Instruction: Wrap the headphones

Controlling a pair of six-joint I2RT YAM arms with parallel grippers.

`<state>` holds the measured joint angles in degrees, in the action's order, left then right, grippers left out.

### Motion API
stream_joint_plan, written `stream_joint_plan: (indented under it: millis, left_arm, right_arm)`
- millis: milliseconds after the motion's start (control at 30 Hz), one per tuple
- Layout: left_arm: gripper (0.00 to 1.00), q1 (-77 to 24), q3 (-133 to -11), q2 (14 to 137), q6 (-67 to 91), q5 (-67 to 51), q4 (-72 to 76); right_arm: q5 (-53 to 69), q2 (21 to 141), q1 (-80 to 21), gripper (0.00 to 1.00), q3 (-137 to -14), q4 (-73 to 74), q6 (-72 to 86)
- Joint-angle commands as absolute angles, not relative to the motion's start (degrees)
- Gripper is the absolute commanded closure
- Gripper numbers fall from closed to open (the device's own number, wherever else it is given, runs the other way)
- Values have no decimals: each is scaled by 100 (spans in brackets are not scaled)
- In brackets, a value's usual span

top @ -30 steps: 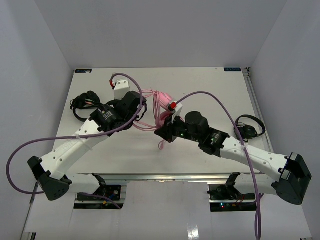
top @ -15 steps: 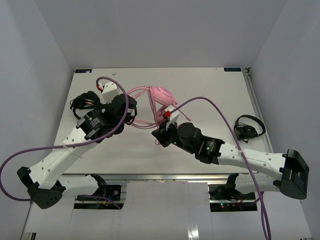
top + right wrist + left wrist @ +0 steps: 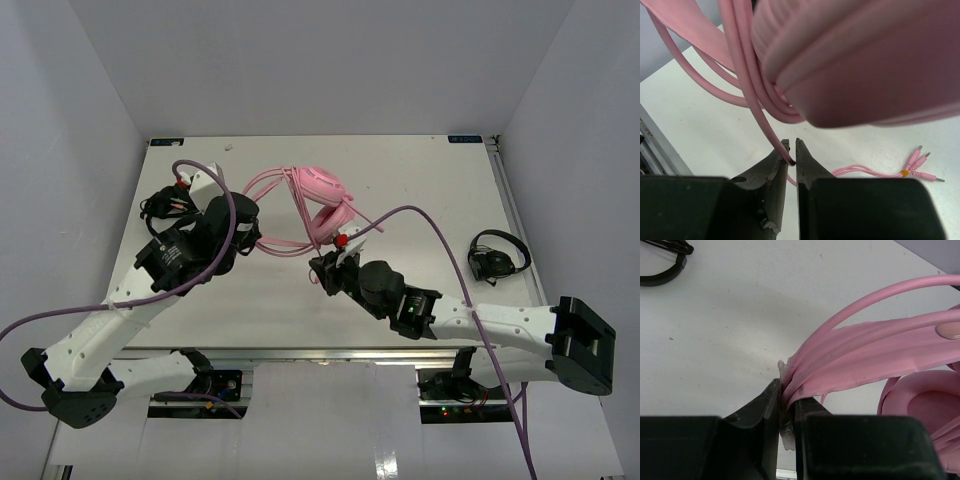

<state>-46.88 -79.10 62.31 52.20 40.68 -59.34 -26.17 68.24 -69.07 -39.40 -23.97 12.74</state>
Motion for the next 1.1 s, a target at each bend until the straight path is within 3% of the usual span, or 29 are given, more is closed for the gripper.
stream_joint_plan:
  millis: [0, 433, 833, 1067]
  left_arm:
    - [100, -4654, -7879, 5864, 5679, 3919, -5245]
    - [100, -4655, -7564, 5517, 5816, 3683, -5088]
    - [100, -4652, -7682, 5252, 5869, 3356, -5106]
    - [100, -4654, -7756, 5085, 5871, 3007, -5058]
  right_arm:
    - [-2774, 7006, -6947, 82, -3654, -3664, 996]
    - [-2001, 7933, -6987, 70, -2776, -6546, 107]
    - [-2265, 8950, -6924, 63, -2590, -8034, -447]
    - [-1716, 9307, -6497, 63, -2466, -8708, -523]
